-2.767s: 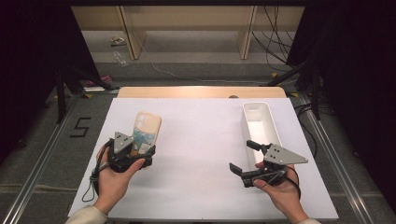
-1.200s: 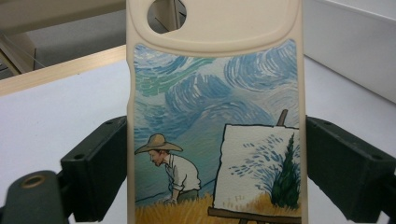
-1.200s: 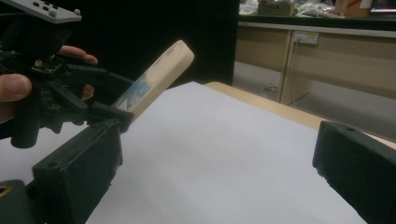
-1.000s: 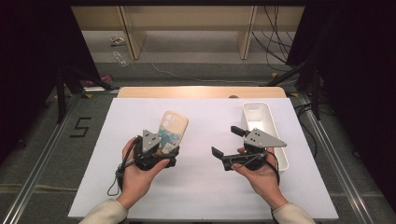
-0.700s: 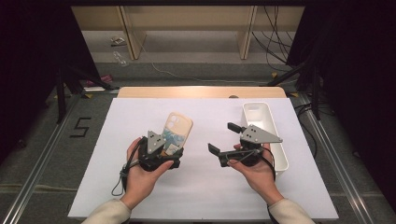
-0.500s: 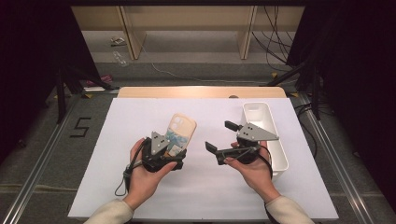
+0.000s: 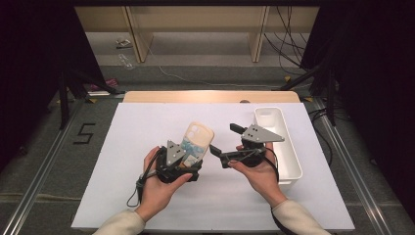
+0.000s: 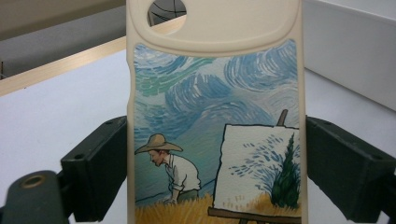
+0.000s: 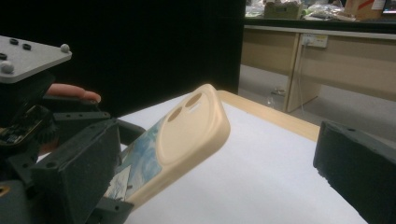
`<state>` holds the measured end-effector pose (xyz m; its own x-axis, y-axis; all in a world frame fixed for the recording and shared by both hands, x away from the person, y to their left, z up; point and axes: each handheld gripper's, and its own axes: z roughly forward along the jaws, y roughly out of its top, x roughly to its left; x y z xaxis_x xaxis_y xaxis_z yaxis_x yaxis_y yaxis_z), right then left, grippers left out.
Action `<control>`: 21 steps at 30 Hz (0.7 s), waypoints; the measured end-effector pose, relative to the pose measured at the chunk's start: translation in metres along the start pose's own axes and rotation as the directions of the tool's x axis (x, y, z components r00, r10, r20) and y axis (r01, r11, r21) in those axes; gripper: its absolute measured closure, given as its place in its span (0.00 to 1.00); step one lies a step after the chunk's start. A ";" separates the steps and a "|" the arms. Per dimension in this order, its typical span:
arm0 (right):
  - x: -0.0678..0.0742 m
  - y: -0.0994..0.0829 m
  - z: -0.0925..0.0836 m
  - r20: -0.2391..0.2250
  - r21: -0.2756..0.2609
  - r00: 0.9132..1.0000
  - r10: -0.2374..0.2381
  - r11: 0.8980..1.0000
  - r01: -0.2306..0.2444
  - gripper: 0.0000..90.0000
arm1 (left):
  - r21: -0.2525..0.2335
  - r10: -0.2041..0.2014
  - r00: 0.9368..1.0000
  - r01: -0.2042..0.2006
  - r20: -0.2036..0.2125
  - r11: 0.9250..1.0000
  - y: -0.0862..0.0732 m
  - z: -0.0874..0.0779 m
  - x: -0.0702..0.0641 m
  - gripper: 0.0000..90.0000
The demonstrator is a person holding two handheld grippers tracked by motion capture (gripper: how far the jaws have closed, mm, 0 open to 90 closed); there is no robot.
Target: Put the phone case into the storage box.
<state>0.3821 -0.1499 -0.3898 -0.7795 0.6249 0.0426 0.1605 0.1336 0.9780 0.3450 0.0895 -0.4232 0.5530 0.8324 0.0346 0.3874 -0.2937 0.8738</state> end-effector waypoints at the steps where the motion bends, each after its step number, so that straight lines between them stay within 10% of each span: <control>1: 0.000 0.000 0.001 0.000 -0.001 1.000 -0.001 1.000 0.001 0.02 | 0.001 -0.001 1.000 0.001 0.004 1.000 0.000 0.001 -0.002 0.13; 21: -0.003 0.004 0.027 -0.007 0.031 1.000 0.020 0.999 -0.020 0.03 | 0.003 0.035 0.998 -0.035 0.044 0.999 -0.001 0.006 -0.022 0.13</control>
<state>0.4017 -0.1308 -0.3919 -0.7806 0.6218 0.0642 0.1951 0.1448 0.9700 0.3364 0.0686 -0.4277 0.5979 0.8004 0.0435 0.3705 -0.3241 0.8704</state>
